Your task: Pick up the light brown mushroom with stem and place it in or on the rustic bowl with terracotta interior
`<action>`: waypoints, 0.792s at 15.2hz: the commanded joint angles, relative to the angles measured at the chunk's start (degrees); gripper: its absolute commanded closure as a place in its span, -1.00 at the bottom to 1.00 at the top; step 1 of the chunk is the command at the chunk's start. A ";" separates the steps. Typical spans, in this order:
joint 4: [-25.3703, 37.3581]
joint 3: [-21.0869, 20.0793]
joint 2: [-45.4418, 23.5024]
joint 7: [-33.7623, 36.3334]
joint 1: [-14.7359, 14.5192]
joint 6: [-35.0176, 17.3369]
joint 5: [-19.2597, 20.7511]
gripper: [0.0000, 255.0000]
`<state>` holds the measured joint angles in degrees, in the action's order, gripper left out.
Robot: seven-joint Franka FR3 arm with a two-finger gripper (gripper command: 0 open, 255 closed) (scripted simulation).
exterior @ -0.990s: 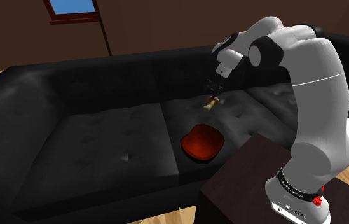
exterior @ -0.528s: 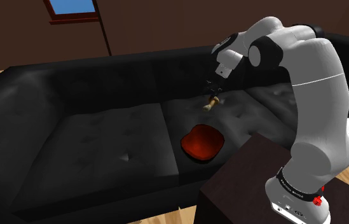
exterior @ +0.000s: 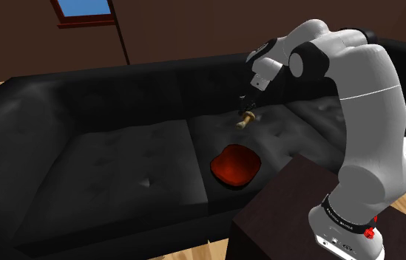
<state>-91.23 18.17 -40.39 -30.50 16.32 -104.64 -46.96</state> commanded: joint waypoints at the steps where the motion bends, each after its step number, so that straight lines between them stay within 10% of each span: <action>1: 0.00 0.00 0.00 0.00 0.00 0.00 0.00 1.00; 2: 0.00 0.00 0.00 0.00 0.00 0.00 0.00 -1.00; 6: -6.51 8.00 0.13 24.48 -11.83 -19.96 3.21 -1.00; 10: -7.14 19.17 -5.95 52.88 -23.77 -28.72 10.59 -1.00; 12: -6.78 18.76 -7.17 52.41 -23.48 -29.39 9.67 -1.00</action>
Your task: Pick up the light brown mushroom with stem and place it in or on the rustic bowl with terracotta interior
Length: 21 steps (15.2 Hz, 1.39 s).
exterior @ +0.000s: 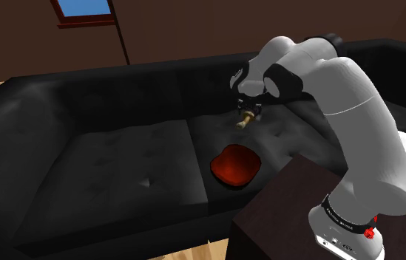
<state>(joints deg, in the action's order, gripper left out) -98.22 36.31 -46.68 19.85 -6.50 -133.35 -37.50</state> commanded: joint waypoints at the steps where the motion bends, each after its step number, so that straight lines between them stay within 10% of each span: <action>1: 0.40 0.30 -1.44 1.90 -0.41 -1.05 -0.12 -1.00; 13: 1.40 -1.24 -4.03 1.23 0.74 -2.73 -1.50 -1.00; 14: 1.40 -1.24 -4.03 1.23 0.74 -2.73 -1.50 1.00; 21: 1.41 -1.24 -4.04 1.22 0.75 -2.73 -1.50 1.00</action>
<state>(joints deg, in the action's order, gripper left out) -96.82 35.08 -50.70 21.08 -5.75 -136.07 -38.99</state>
